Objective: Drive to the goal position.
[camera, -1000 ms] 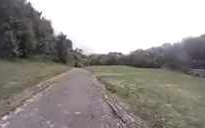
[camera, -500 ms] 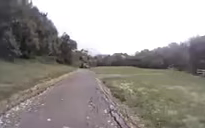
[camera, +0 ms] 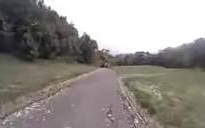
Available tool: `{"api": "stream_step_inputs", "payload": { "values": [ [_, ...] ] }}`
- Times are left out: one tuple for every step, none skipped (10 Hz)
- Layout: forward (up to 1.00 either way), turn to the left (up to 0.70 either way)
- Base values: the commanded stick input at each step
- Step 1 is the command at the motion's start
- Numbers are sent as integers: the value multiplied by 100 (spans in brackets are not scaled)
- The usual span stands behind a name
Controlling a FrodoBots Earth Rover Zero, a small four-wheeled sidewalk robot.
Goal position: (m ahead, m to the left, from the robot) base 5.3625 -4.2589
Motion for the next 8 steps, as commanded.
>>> {"api": "stream_step_inputs", "payload": {
  "values": [
    [83, 0],
    [85, 0],
    [85, 0],
    [85, -1],
    [85, -19],
    [85, -27],
    [85, -27],
    [85, -27]
  ]
}}
